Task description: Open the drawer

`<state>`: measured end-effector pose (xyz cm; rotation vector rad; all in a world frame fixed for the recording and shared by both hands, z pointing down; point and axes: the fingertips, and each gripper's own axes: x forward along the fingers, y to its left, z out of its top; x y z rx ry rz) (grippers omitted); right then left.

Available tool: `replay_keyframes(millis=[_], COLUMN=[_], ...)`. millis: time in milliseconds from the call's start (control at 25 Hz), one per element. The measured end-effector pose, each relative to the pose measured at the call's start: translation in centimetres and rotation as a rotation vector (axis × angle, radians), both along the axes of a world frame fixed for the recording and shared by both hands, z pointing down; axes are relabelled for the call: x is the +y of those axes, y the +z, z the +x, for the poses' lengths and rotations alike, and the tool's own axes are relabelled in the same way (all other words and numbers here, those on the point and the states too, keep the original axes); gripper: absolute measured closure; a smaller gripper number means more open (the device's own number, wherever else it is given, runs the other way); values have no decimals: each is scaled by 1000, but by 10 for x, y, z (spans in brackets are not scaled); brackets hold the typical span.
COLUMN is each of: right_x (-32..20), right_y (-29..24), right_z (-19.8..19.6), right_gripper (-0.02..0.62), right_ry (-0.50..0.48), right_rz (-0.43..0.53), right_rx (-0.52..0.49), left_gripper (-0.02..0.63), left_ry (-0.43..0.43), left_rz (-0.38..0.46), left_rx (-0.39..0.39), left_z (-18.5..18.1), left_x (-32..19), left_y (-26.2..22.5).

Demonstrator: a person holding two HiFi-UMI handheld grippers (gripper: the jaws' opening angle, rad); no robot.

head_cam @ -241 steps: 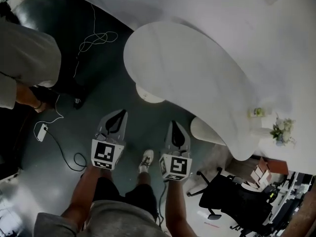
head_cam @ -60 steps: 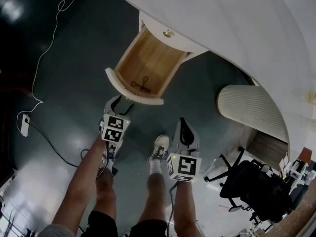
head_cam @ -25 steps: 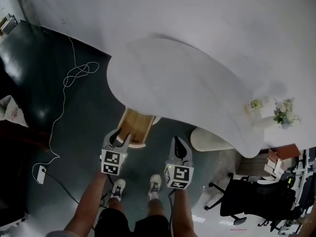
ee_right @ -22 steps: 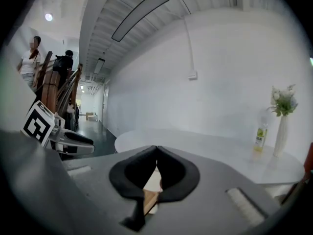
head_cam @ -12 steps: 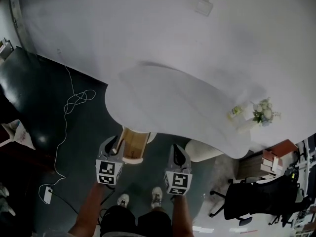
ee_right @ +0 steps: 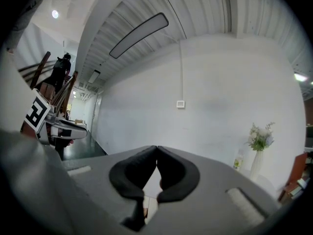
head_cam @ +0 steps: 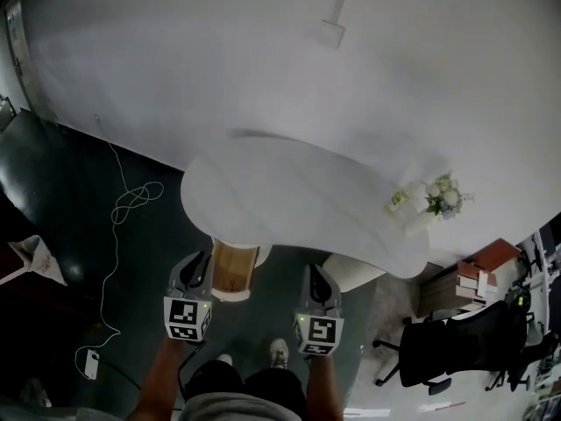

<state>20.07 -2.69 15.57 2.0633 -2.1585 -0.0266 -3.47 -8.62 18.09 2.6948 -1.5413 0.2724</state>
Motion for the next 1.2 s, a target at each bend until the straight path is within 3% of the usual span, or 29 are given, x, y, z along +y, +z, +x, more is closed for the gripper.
replay_keyframes(millis=[400,1200], right_x=[18,14], right_y=[-30,-16], right_z=[17,15], right_gripper=[592,592], right_ry=[5,-29], right_rz=[32,-4], right_rx=[25,-17], left_gripper=[564,594], left_ry=[-38,-48], left_rz=[4,43], left_rx=[-2,-5], left_z=[-19,-18], left_x=[17,13], left_y=[-18,-39])
